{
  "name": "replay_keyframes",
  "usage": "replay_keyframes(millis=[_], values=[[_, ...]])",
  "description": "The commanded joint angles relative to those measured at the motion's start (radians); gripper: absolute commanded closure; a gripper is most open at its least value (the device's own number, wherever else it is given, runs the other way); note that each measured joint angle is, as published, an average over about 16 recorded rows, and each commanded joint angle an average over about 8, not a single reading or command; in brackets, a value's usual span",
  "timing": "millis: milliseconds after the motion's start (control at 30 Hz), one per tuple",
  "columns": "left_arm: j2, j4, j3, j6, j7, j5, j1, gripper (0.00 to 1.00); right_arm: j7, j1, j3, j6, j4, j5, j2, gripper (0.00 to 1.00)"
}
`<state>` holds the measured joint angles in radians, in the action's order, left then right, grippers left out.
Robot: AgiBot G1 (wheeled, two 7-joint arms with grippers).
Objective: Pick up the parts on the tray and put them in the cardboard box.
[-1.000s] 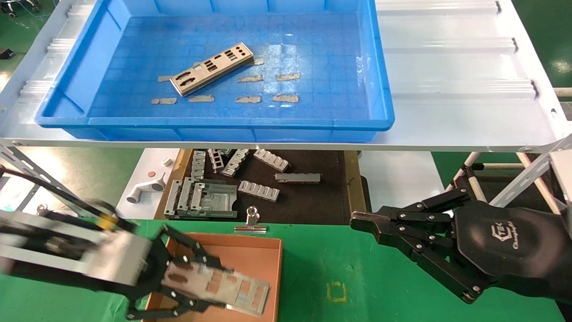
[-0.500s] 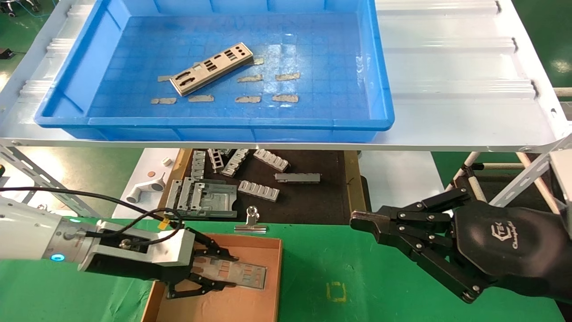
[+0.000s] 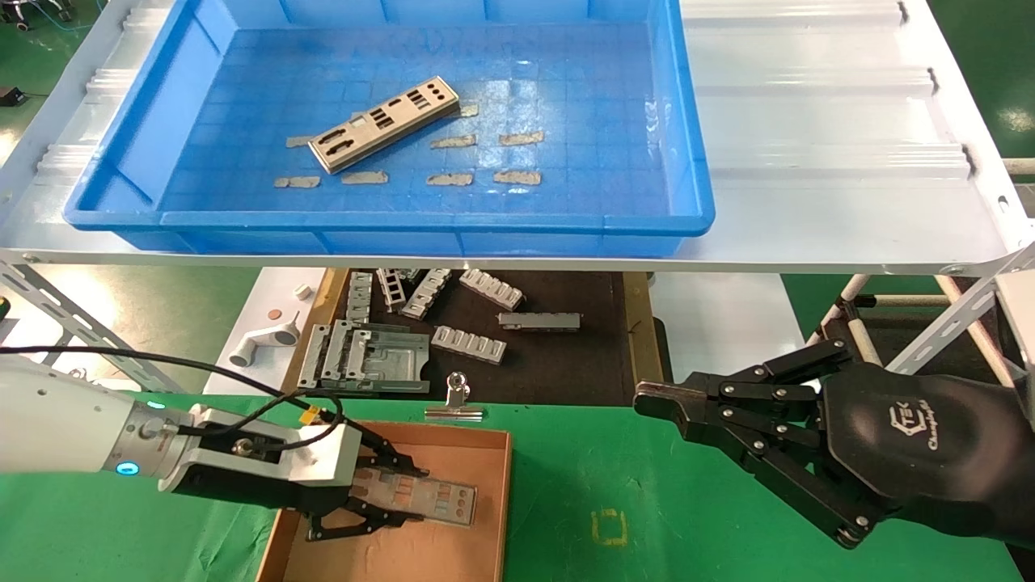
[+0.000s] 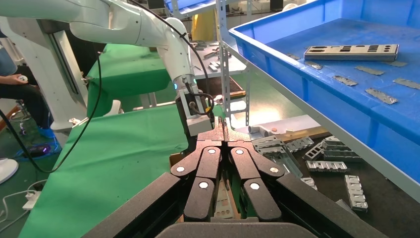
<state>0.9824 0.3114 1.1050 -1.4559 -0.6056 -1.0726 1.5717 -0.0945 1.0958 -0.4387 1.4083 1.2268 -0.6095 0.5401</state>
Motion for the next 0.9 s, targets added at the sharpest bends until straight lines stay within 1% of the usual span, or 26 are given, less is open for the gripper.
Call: replay_keyframes(millis=[33, 400, 567, 600, 733, 833, 867, 900], values=[[0.008, -0.02, 0.001, -0.006, -0.008, -0.001, 0.001, 0.01, 0.0, 0.0, 0.0, 0.0, 0.0, 0.0, 0.0, 1.0], [0.033, -0.103, 0.002, -0.019, -0.05, -0.006, 0.019, 0.0, 0.0, 0.0, 0.0, 0.0, 0.0, 0.0, 0.0, 1.0], [0.033, -0.13, 0.002, -0.06, -0.053, -0.002, 0.032, 0.0, 0.0, 0.0, 0.0, 0.0, 0.0, 0.0, 0.0, 1.0], [0.032, -0.136, 0.0, -0.073, -0.047, 0.002, 0.034, 0.0, 0.0, 0.0, 0.0, 0.0, 0.0, 0.0, 0.0, 0.95], [0.026, -0.141, -0.01, -0.106, -0.015, 0.011, 0.036, 0.0, 0.0, 0.0, 0.0, 0.0, 0.0, 0.0, 0.0, 0.45], [0.015, -0.111, -0.035, -0.107, 0.017, 0.02, 0.02, 0.0, 0.0, 0.0, 0.0, 0.0, 0.0, 0.0, 0.0, 0.08], [0.01, -0.095, -0.046, -0.103, 0.026, 0.022, 0.013, 0.0, 0.0, 0.0, 0.0, 0.0, 0.0, 0.0, 0.0, 0.0], [0.005, -0.076, -0.058, -0.098, 0.036, 0.023, 0.005, 0.0, 0.0, 0.0, 0.0, 0.0, 0.0, 0.0, 0.0, 0.0]])
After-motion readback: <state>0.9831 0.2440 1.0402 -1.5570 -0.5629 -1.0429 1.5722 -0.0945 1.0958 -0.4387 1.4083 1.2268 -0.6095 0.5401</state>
